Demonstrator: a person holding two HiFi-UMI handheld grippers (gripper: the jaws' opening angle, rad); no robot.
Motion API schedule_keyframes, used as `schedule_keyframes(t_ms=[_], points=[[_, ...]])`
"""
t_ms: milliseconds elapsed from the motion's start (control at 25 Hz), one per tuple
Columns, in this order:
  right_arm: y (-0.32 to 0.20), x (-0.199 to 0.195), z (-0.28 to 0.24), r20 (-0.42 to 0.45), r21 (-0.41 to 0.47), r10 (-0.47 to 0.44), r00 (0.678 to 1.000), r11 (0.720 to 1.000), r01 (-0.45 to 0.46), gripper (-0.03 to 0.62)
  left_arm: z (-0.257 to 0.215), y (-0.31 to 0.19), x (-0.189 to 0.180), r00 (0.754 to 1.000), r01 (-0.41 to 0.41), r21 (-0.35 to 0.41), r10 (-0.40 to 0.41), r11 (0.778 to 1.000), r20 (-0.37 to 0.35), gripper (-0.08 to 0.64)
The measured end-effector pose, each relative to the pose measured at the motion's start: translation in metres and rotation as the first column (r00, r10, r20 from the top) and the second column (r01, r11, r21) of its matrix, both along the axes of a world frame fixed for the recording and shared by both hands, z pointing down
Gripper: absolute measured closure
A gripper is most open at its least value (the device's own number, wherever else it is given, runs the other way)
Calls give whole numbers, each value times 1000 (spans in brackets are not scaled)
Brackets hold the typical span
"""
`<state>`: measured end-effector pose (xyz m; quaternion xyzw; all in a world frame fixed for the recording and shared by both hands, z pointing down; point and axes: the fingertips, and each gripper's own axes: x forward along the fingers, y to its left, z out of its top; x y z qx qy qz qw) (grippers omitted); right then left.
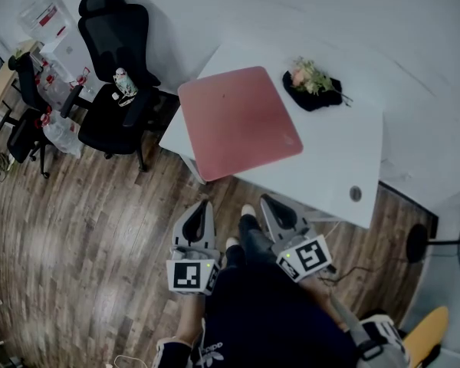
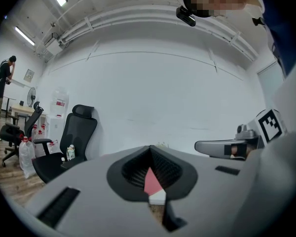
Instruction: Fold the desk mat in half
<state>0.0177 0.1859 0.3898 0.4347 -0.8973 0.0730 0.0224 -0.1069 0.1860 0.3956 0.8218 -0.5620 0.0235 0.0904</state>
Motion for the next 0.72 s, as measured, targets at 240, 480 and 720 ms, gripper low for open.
schedule_keyframes(t_ms=[240, 480, 720], points=[[-43, 10, 4, -7, -5, 8, 1000, 1000, -8, 589, 1, -40, 4, 999, 10, -15, -11, 1000, -48, 557], [-102, 26, 0, -17, -23, 18, 1000, 1000, -18, 589, -1, -103, 20, 999, -1, -9, 0, 1000, -51, 557], [-159, 47, -1, -30, -27, 13, 999, 1000, -14, 589, -6, -156, 36, 999, 9, 2, -9, 1000, -41, 557]])
